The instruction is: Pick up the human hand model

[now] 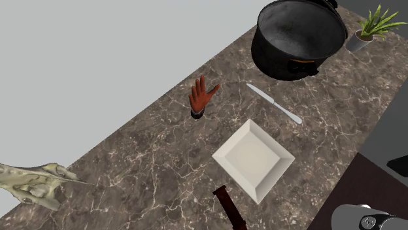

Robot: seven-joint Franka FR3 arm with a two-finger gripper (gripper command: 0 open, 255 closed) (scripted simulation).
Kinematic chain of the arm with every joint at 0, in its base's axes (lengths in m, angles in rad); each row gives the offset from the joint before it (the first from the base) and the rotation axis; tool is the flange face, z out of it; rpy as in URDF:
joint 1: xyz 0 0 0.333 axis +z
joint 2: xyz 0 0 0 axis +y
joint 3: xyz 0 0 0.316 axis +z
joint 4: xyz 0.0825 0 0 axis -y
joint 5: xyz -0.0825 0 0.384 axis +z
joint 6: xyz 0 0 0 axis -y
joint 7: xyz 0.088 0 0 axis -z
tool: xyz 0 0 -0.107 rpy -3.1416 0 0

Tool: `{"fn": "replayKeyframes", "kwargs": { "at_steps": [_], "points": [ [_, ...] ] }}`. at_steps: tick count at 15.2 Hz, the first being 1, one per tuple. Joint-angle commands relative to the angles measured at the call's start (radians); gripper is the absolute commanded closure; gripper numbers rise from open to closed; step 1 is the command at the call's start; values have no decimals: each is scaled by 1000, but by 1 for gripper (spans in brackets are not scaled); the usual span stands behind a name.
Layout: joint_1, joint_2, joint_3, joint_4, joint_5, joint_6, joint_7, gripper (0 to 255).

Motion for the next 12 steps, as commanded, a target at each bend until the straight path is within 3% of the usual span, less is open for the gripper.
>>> {"fn": "replayKeyframes", "kwargs": {
  "at_steps": [1,7,12],
  "points": [
    [0,0,0,0,0,0,0,0],
    [53,126,-91,-32,-77,241,-265,0],
    [106,268,-160,-15,-102,437,-478,0]
  ]
}}
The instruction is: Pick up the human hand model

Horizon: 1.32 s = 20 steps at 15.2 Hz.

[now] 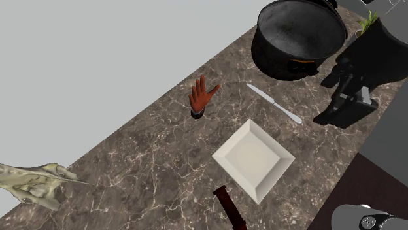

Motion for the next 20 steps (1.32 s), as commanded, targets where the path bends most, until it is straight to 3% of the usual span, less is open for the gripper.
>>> {"fn": "replayKeyframes", "kwargs": {
  "at_steps": [1,9,15,20],
  "points": [
    [24,60,-25,8,-3,83,-89,0],
    [126,319,-104,119,66,337,-449,0],
    [190,508,-121,242,191,464,-742,0],
    [208,629,-99,330,293,529,-941,0]
  ]
}}
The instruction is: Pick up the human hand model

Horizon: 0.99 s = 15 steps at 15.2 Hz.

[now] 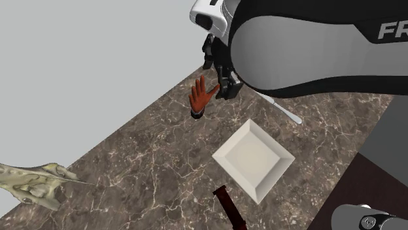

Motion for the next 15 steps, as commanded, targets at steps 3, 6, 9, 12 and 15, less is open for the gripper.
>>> {"fn": "replayKeyframes", "kwargs": {
  "at_steps": [3,6,9,12,15],
  "points": [
    [1,34,7,-12,30,49,-42,0],
    [0,58,11,-26,49,85,-59,0],
    [-1,62,11,-29,52,92,-62,0],
    [-1,63,11,-27,53,91,-63,255],
    [-1,63,11,-27,53,91,-63,255]
  ]
}}
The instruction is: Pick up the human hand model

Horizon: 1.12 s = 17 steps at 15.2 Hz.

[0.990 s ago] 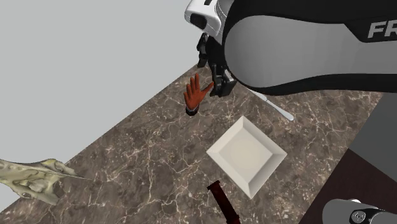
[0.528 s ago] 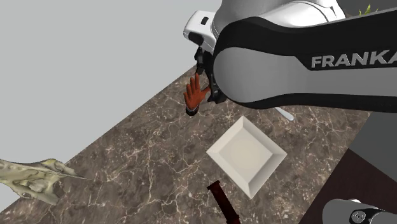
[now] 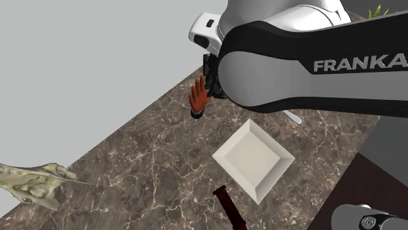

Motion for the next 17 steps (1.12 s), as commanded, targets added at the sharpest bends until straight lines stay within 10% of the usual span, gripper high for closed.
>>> {"fn": "replayKeyframes", "kwargs": {
  "at_steps": [1,17],
  "points": [
    [0,0,0,0,0,0,0,255],
    [5,-90,-9,75,-70,-157,64,255]
  ]
}}
